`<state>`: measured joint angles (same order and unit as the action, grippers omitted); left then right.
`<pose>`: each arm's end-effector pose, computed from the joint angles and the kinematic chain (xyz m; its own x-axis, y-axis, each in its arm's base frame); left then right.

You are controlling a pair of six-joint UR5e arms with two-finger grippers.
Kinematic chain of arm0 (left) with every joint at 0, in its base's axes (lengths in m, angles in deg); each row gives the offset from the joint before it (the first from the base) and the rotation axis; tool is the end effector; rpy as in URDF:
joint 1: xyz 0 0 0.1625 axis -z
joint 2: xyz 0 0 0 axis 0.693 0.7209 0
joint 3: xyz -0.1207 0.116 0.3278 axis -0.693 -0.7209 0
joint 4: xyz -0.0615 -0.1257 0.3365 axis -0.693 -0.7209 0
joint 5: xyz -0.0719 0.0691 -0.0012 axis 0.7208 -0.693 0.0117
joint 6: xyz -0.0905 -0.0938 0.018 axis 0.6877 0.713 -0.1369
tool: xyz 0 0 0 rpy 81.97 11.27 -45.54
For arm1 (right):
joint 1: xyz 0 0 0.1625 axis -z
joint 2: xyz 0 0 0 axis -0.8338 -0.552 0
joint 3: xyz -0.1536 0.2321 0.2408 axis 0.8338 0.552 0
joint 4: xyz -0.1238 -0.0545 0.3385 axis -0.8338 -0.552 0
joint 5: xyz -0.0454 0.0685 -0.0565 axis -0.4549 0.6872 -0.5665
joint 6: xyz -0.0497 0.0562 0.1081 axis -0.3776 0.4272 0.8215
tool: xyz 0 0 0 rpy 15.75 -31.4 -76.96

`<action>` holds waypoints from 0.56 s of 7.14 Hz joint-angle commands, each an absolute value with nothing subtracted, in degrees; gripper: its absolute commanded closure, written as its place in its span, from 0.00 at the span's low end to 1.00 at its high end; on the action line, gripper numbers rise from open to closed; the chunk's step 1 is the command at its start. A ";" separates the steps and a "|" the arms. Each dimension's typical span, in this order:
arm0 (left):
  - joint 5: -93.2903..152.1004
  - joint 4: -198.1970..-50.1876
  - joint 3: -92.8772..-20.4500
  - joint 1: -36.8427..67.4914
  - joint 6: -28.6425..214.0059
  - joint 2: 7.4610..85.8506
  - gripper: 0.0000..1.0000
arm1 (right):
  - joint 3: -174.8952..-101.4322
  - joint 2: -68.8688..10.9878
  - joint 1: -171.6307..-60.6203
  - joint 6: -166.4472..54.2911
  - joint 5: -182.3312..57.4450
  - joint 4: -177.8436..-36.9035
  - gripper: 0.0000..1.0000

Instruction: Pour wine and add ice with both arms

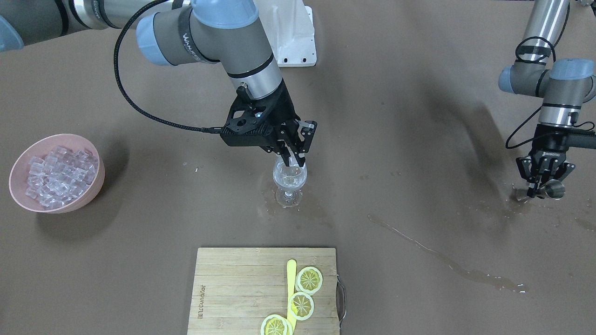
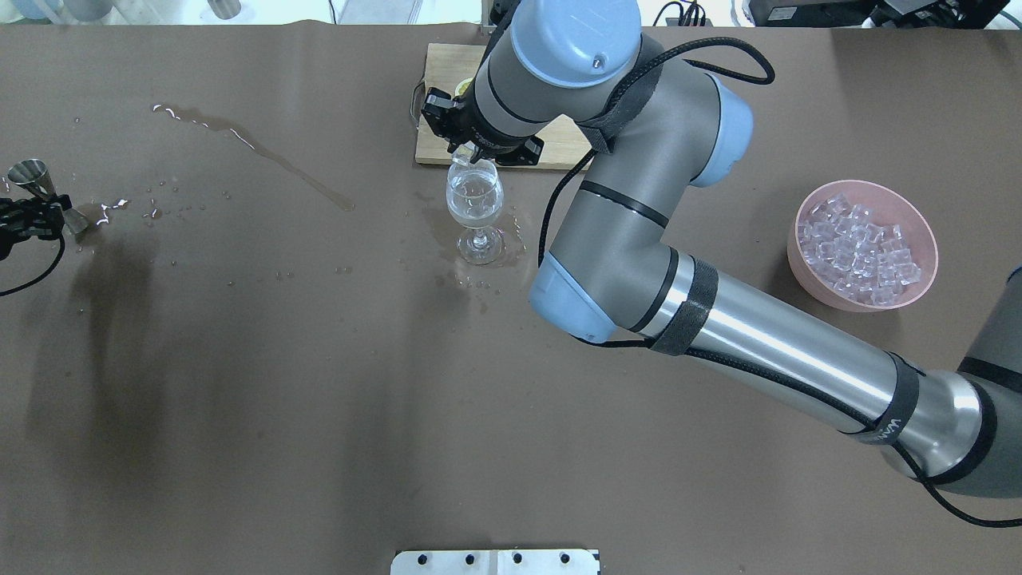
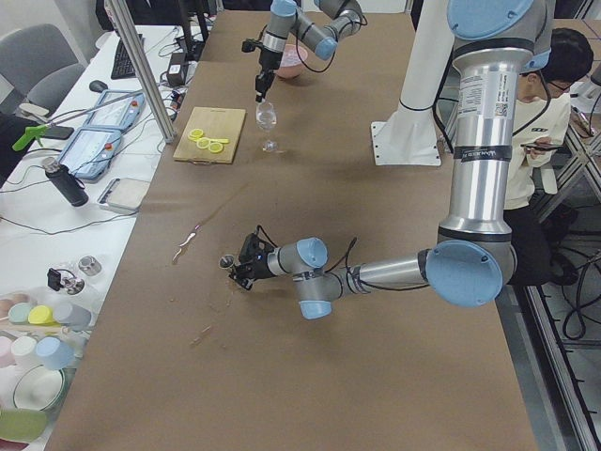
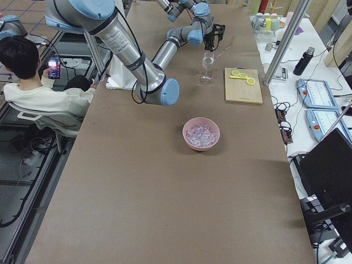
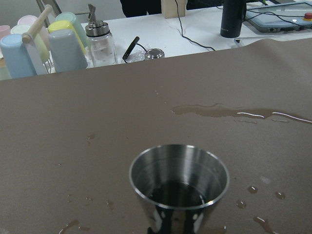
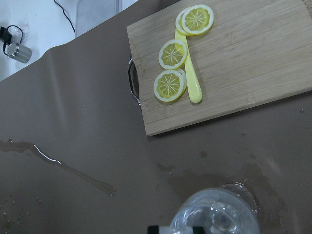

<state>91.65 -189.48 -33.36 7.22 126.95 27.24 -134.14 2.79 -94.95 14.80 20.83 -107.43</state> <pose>0.1823 -0.4606 0.6111 0.7160 0.1514 -0.6815 0.4869 0.5913 0.6428 -0.4580 -0.4868 0.0923 0.3611 0.2308 0.9035 -0.3833 0.9200 -0.0818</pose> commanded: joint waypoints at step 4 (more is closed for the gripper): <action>87.33 -193.53 -30.57 7.02 128.75 27.06 1.00 | -135.69 1.76 -94.99 14.52 20.79 -107.53 1.00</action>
<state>87.60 -192.50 -31.56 7.02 128.61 27.12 -135.25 1.97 -94.95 14.65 20.80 -107.50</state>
